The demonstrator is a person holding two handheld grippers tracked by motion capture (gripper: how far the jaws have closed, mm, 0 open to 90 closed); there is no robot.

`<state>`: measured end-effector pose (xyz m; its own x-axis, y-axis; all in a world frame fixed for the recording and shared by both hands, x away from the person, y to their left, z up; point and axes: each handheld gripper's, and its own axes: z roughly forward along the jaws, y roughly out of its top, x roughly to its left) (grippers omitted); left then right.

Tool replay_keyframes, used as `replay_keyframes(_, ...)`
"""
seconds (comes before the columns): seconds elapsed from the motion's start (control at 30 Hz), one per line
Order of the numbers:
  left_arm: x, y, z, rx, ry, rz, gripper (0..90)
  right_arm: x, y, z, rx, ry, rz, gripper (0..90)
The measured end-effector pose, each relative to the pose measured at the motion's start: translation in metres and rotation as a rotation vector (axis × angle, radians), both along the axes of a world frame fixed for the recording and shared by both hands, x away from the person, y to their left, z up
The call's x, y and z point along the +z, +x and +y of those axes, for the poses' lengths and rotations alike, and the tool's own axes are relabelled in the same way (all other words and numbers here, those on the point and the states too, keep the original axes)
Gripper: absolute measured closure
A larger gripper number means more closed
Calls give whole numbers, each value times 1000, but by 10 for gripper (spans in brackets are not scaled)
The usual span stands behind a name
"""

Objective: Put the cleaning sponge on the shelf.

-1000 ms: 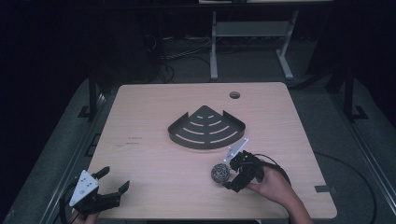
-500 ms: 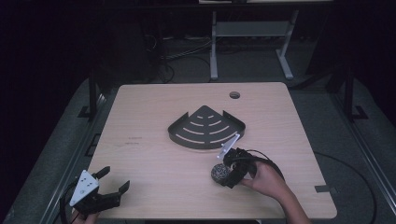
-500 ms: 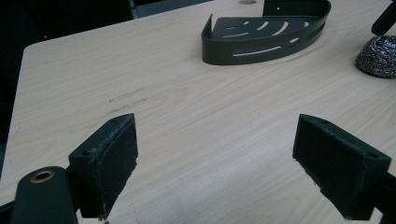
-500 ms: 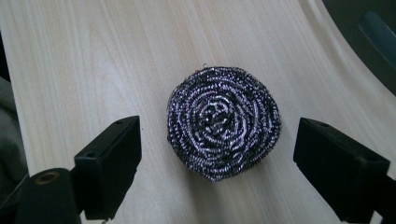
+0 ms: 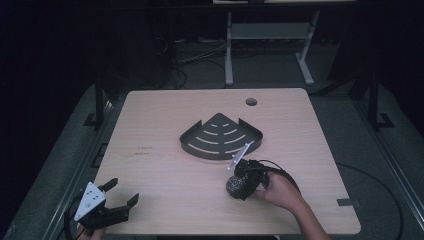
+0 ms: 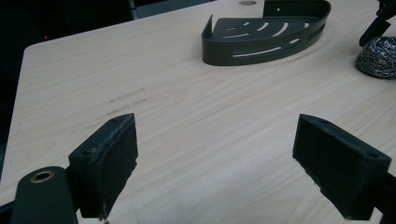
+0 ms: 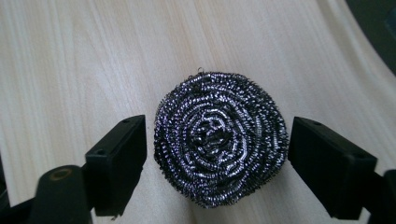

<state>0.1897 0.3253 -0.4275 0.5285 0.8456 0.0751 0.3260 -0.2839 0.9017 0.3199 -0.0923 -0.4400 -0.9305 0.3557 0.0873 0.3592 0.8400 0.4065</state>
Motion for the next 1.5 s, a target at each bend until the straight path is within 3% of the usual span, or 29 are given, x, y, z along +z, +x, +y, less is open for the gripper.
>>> replay_keyframes(0.5, 0, 0, 0, 2, -3, -4, 132, -5, -2, 6, 33, -47, -26, 308)
replay_keyframes(0.8, 0, 0, 0, 2, -7, -4, 133, -1, -3, 4, 48, -20, -5, 316)
replay_keyframes(0.9, 0, 0, 0, 2, 0, -5, 132, 3, -4, 4, 54, -41, -16, 317)
replay_keyframes(1.5, 0, 0, -1, -2, 7, -4, 133, 26, 7, -4, 54, 22, -2, 317)
